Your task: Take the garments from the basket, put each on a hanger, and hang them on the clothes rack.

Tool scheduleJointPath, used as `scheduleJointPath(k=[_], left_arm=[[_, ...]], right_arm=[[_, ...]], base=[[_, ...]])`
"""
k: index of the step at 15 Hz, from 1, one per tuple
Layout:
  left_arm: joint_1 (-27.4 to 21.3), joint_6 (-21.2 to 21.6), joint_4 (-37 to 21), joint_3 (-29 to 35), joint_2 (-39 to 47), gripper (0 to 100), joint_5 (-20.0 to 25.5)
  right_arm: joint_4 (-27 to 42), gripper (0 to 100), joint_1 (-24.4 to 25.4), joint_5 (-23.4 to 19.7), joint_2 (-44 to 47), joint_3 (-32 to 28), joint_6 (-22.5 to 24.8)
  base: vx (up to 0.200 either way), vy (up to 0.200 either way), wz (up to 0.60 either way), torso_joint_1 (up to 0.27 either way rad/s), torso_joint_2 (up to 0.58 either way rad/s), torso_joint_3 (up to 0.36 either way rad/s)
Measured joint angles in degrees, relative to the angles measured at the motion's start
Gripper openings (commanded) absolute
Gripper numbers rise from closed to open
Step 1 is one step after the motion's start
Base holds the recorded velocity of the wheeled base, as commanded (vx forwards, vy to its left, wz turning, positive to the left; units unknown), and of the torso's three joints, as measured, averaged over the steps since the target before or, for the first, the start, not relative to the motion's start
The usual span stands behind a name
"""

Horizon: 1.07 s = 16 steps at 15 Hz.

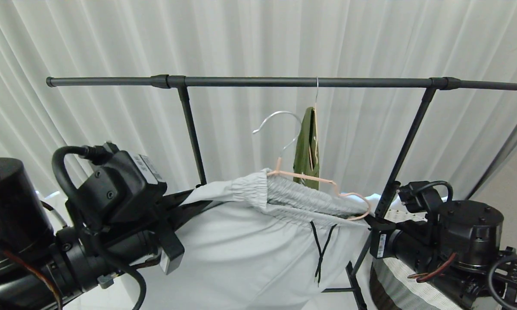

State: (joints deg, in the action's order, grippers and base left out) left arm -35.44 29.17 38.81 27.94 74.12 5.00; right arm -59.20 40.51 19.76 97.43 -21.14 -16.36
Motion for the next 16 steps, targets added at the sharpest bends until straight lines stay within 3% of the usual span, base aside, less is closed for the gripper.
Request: scheduleJointPath(k=[4, 7, 9, 14, 16], left_arm=[[0.72, 0.96, 0.05, -3.41, -1.08, 0, 0.12], [0.88, 6.57, 0.0, -6.28, -0.3, 0, 0.0], [0.99, 7.5, 0.0, -7.16, 1.68, 0, -1.88], [1.05, 6.95, 2.4, -6.1, 5.86, 0, -11.04], [0.93, 6.18, 3.5, -6.19, 6.3, 0, -11.75]], right_arm=[[0.02, 0, -0.83, -0.11, -1.54, 1.85, 0.16], [0.41, 0, -0.99, -4.68, -4.1, 2.07, 3.25], [1.97, 0, -0.2, -6.94, -6.69, 2.12, 6.35], [11.58, 0, 9.96, -10.54, -14.6, 2.01, 12.73], [14.51, 0, 16.13, -10.7, -17.3, 2.01, 15.13]], base=[[0.0, 0.0, 0.0, 0.0, 0.0, 0.0], [0.0, 0.0, 0.0, 0.0, 0.0, 0.0], [0.0, 0.0, 0.0, 0.0, 0.0, 0.0], [0.0, 0.0, 0.0, 0.0, 0.0, 0.0], [0.0, 0.0, 0.0, 0.0, 0.0, 0.0]])
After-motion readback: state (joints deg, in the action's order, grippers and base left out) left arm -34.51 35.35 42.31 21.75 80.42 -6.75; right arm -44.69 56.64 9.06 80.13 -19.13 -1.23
